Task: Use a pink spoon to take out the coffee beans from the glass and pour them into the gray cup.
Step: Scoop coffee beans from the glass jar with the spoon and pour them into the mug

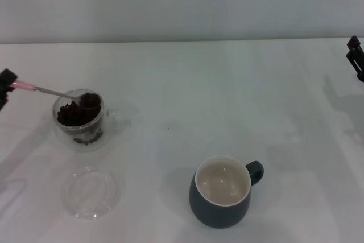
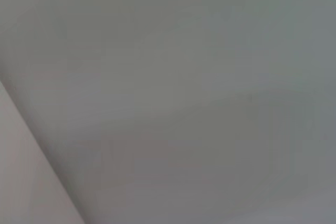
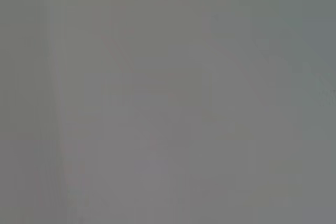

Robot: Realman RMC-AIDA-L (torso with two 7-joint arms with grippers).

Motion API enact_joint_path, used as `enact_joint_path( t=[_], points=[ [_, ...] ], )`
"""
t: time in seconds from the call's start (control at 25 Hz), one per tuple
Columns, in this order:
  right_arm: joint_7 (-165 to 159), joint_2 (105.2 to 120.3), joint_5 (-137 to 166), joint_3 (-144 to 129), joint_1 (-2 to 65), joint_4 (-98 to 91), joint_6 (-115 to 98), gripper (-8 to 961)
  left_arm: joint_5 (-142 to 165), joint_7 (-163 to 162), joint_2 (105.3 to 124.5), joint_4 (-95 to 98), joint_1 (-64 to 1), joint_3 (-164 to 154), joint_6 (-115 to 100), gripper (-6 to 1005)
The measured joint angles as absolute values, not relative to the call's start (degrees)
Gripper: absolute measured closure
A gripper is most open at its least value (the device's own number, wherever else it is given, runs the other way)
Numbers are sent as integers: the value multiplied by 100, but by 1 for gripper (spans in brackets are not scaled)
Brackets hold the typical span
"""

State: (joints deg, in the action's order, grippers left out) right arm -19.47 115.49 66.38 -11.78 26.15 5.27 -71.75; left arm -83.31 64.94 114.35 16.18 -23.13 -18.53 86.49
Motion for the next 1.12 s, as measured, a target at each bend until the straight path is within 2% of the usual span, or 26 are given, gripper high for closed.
enact_joint_path(
  t=[0.2, 0.52, 1.12],
  points=[
    [-1946, 11549, 6635, -1182, 2580, 570, -7217, 167, -8139, 6520, 11611, 1650, -2462, -1893, 8612, 863],
    [-1940, 11549, 6643, -1206, 2557, 578, -7305, 167, -7778, 6562, 11790, 1660, -2852, -2016, 8565, 863],
    [-1958, 11549, 6781, -1266, 2570, 643, -7485, 167, -7690, 6906, 11891, 1440, -3371, -3178, 8551, 863]
  ],
)
